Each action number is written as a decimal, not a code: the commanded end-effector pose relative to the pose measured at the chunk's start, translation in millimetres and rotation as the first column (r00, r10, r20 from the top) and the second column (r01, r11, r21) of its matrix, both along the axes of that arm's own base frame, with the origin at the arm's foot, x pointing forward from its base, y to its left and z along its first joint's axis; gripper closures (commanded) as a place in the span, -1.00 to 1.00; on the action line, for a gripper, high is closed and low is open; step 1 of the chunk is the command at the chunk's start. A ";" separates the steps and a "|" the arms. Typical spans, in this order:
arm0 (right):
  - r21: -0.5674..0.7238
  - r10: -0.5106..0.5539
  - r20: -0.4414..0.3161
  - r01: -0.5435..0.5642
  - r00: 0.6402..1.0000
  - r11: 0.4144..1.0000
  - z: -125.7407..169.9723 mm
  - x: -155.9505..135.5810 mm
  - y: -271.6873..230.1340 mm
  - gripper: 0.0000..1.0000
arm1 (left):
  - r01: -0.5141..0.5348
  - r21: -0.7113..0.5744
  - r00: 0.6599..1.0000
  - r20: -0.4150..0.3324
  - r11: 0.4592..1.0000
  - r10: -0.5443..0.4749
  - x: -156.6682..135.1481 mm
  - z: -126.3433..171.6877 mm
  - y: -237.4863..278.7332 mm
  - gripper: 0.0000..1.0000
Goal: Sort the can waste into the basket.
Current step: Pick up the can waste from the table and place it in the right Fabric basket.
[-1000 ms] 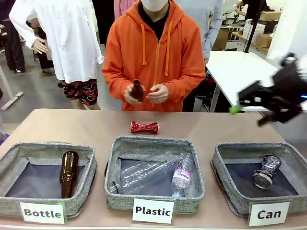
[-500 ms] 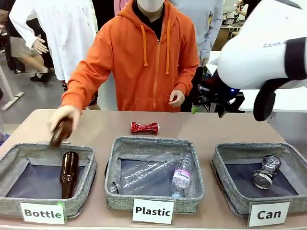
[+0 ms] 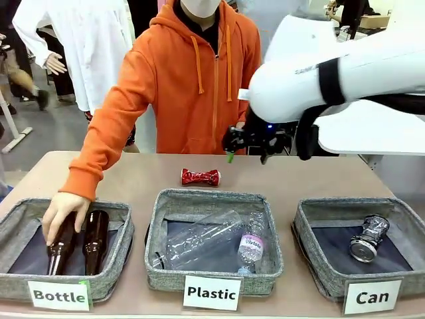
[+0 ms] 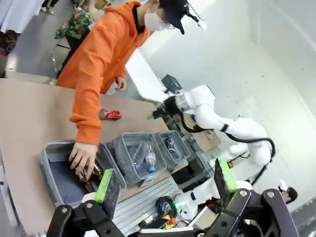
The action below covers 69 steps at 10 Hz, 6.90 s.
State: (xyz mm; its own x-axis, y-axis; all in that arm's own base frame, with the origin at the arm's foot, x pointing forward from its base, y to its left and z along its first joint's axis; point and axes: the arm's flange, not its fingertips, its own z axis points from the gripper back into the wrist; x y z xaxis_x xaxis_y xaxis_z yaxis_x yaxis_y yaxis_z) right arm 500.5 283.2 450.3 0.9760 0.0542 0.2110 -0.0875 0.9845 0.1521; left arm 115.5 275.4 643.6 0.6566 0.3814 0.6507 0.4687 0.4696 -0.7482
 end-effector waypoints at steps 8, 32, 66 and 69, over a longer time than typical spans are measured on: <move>-0.172 0.190 -0.073 -0.200 0.979 0.964 -79.2 55.3 90.7 -1.00 | 0.398 0.016 0.850 -0.383 0.917 -0.362 142.0 -93.6 -126.5 -1.00; -0.272 0.992 -0.115 -0.962 0.044 0.011 -114.0 112.0 80.7 -1.00 | 0.475 -0.052 0.717 -0.556 0.878 -0.421 204.9 -190.4 -191.1 -1.00; -0.201 0.997 -0.015 -0.977 -0.077 -0.078 -126.8 133.8 76.8 1.00 | 0.475 -0.052 0.717 -0.556 0.878 -0.421 204.9 -190.4 -191.1 -1.00; -0.308 0.982 -0.116 -0.935 -0.150 -0.179 -56.7 89.7 67.6 1.00 | 0.475 -0.052 0.717 -0.556 0.878 -0.421 204.9 -190.4 -191.1 -1.00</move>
State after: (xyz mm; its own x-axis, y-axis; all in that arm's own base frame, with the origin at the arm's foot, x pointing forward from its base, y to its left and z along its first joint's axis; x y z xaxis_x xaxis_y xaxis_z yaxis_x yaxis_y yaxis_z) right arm 620.0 368.5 374.8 -0.2020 0.9721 0.1191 -0.9748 -0.1878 -0.1206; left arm 321.7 82.2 451.8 0.9859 -0.0790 0.1475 0.1668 0.3927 -0.9044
